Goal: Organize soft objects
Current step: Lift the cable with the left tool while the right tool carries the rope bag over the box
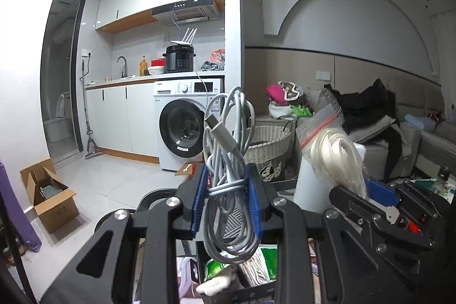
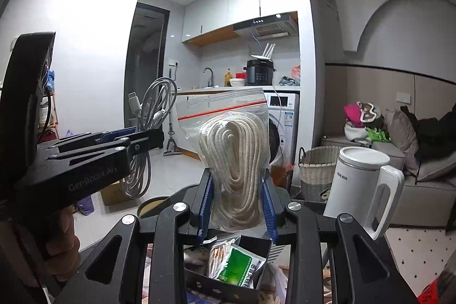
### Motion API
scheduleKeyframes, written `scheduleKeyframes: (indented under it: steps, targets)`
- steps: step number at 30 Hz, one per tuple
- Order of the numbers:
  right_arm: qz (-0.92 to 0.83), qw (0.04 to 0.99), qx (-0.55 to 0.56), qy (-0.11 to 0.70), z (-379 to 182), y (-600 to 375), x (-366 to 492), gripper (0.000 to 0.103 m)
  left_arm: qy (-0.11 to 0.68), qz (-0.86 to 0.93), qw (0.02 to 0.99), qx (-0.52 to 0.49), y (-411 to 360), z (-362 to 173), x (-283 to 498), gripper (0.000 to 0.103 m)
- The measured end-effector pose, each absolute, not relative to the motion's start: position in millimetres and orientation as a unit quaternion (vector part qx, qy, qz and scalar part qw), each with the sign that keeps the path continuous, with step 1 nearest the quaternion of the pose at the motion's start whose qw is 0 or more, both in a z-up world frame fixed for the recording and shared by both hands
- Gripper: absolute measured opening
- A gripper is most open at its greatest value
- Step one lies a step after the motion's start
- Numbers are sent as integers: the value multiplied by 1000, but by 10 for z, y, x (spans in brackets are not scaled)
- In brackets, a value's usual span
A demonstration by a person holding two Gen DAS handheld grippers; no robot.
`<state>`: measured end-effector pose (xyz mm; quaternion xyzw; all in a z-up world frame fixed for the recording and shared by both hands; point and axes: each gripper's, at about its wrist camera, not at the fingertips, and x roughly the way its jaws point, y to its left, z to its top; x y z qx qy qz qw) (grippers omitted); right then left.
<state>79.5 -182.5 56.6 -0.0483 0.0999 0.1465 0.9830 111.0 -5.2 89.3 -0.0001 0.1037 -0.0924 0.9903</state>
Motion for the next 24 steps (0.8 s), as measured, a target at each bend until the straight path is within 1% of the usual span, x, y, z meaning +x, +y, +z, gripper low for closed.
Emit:
scheduleKeyframes:
  steps: [6,15,24]
  targets:
    - [134,985,-24,108,552,-1832,951,31,118,-77,990,-3,-60,867,1253,25]
    - [139,983,-27,116,531,-1809,1074,31,135,-68,989,-4,15,717,1371,25]
    - [139,982,-23,126,485,-1822,1160,31,132,-68,989,-8,26,724,1353,25]
